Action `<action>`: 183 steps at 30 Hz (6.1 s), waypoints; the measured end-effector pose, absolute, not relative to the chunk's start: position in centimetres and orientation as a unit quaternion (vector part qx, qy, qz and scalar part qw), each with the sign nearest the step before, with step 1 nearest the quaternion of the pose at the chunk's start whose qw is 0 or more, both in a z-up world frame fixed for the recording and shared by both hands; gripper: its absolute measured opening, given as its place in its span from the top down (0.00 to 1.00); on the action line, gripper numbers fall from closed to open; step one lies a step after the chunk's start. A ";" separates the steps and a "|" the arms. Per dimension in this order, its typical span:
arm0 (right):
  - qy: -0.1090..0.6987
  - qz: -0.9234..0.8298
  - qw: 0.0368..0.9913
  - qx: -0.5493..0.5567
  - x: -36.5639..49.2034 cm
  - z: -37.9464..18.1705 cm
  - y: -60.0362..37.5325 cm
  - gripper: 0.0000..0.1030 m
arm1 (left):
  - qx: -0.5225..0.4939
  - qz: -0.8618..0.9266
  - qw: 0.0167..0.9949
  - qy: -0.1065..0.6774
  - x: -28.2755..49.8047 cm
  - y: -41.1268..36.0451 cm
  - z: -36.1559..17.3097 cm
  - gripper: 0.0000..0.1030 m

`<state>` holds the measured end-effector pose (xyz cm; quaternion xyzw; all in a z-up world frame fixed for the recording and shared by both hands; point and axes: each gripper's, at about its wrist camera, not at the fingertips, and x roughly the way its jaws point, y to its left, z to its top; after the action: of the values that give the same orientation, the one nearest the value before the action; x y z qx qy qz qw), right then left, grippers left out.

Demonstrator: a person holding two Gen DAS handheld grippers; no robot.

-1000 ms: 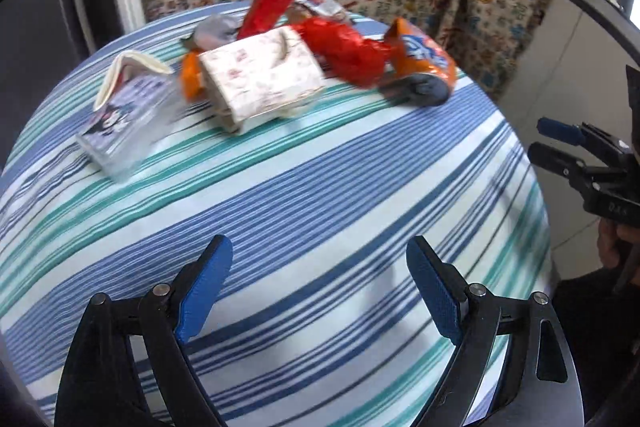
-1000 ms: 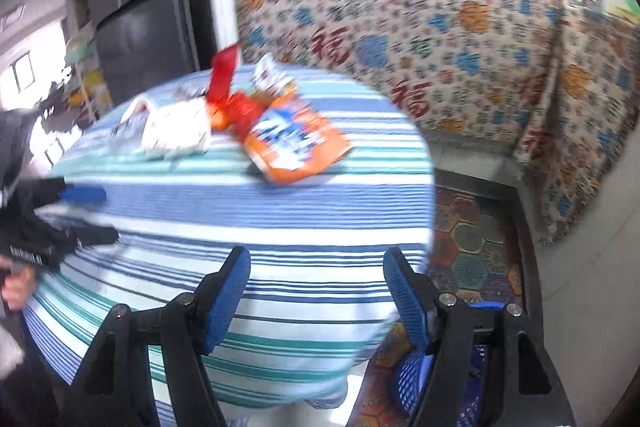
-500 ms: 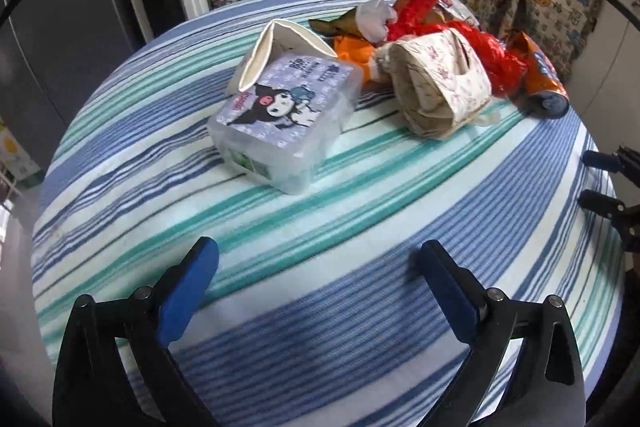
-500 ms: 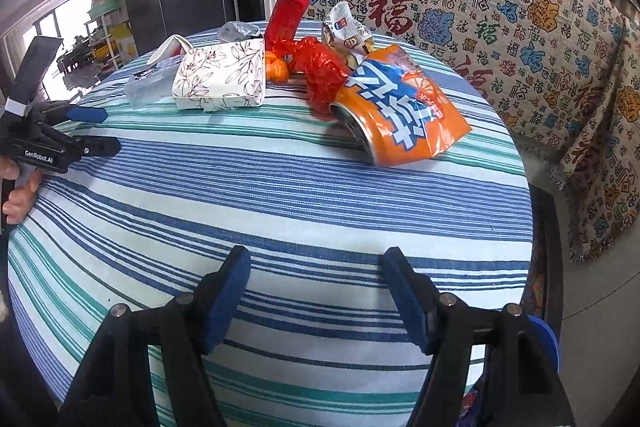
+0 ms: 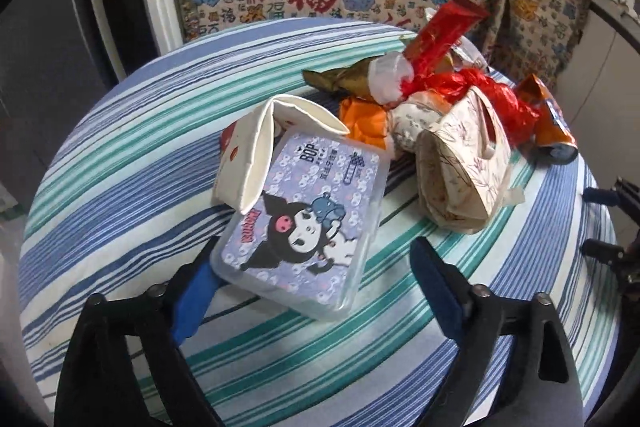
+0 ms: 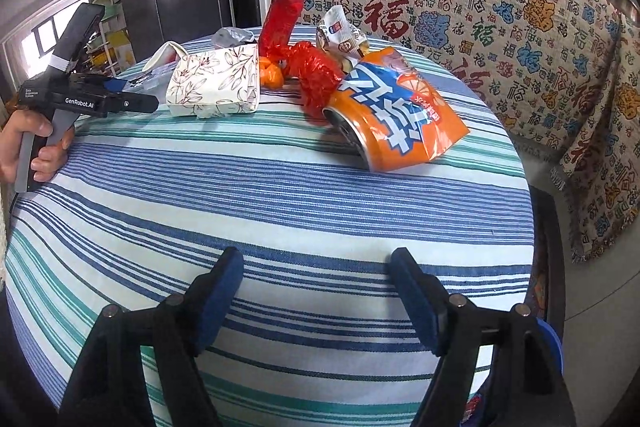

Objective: Collect trash
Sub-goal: 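Grasp the clear cartoon plastic box with the left tool while the right tool grasps the orange snack bag, then carry the box and snack bag over the wastebasket and open both tools, then swing both tools back toward the table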

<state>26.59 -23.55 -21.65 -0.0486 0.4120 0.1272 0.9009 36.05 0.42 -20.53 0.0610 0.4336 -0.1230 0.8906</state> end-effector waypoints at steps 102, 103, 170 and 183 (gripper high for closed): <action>0.334 0.007 0.941 0.052 22.6 -11.9 -35.4 0.70 | 0.002 -0.190 0.908 0.374 25.0 -15.4 -12.6 0.40; 0.334 -0.003 0.941 0.057 22.1 -12.0 -36.5 0.69 | 0.006 -0.198 0.906 0.373 25.0 -16.5 -12.5 0.40; 0.328 -0.222 0.897 0.196 14.3 -19.0 -61.6 0.44 | 0.040 -0.380 0.817 0.432 30.6 -47.1 -20.2 0.17; 0.305 -0.076 0.947 0.064 19.9 -14.3 -44.8 0.40 | 0.054 -0.211 0.886 0.409 24.8 -23.1 -17.7 0.07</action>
<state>19.92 -44.77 -14.31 0.0637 0.3052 -0.0760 0.9471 24.83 -23.07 -17.72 0.0544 0.4090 -0.2112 0.8861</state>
